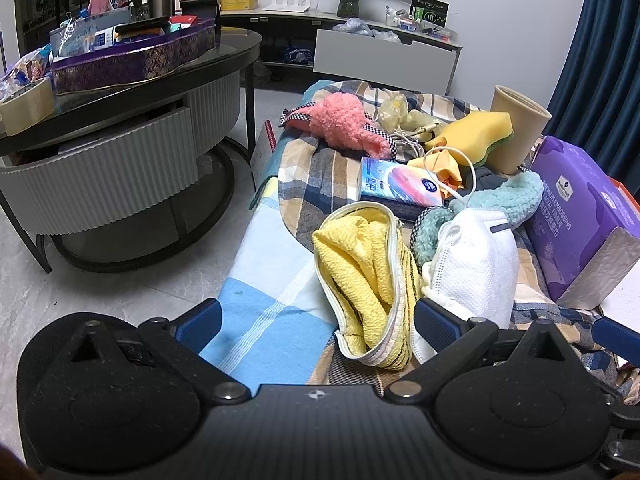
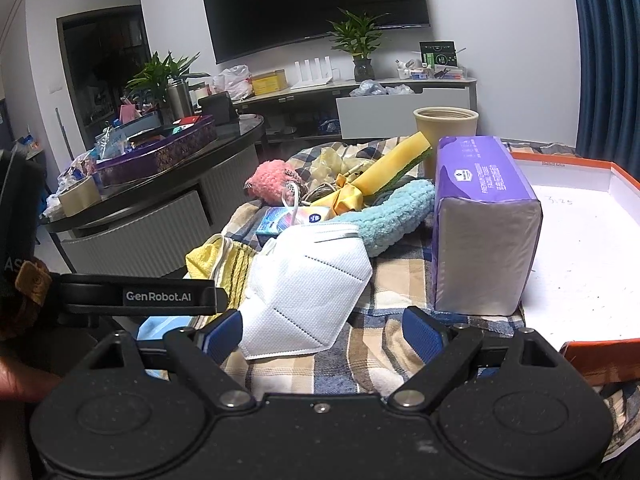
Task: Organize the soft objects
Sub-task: 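Grasp the yellow striped towel with the left gripper while the right grasps the white mask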
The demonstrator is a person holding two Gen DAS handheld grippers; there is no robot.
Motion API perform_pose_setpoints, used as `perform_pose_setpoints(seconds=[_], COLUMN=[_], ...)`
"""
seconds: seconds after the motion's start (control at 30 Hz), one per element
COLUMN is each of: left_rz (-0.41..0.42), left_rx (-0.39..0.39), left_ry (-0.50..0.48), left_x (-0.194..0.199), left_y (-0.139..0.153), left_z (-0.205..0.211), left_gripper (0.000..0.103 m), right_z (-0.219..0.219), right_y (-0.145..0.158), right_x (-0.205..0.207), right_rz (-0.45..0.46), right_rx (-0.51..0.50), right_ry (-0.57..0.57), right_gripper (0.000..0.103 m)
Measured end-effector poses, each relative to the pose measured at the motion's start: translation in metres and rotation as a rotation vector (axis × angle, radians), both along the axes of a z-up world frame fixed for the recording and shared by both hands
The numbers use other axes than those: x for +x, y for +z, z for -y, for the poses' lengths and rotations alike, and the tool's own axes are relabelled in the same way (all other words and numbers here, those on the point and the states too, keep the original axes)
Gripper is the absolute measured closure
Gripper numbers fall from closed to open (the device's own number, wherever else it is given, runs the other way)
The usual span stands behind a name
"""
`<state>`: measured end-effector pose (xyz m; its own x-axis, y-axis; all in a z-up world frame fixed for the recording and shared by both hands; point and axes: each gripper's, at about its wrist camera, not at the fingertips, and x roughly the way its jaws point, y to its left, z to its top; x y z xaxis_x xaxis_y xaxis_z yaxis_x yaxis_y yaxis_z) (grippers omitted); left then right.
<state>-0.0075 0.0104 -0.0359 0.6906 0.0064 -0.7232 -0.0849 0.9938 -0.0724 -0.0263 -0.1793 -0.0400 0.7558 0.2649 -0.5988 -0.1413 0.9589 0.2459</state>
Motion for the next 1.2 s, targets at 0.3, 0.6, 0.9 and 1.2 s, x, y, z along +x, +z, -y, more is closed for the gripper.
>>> perform_pose_setpoints(seconds=[0.3,0.6,0.9,1.2], left_rz=[0.008,0.013,-0.004,0.055], left_rx=[0.017,0.012,0.003,0.03], left_ry=[0.007,0.041,0.077,-0.052], left_x=[0.005,0.007,0.011,0.009], left_y=[-0.002,-0.006,-0.011,-0.003], left_z=[0.002,-0.012,-0.023,0.006], left_gripper=[0.0,0.0,0.0,0.0], right_z=[-0.009,-0.011,-0.012,0.008], right_y=[-0.002,-0.02,-0.029,0.004], right_x=[0.022,0.057,0.064,0.032], right_rz=[-0.035,-0.128,-0.131,0.022], right_rx=[0.028,0.111,0.12,0.057], right_ry=[-0.022,-0.067,0.0,-0.016], right_gripper=[0.001,0.001,0.032,0.038])
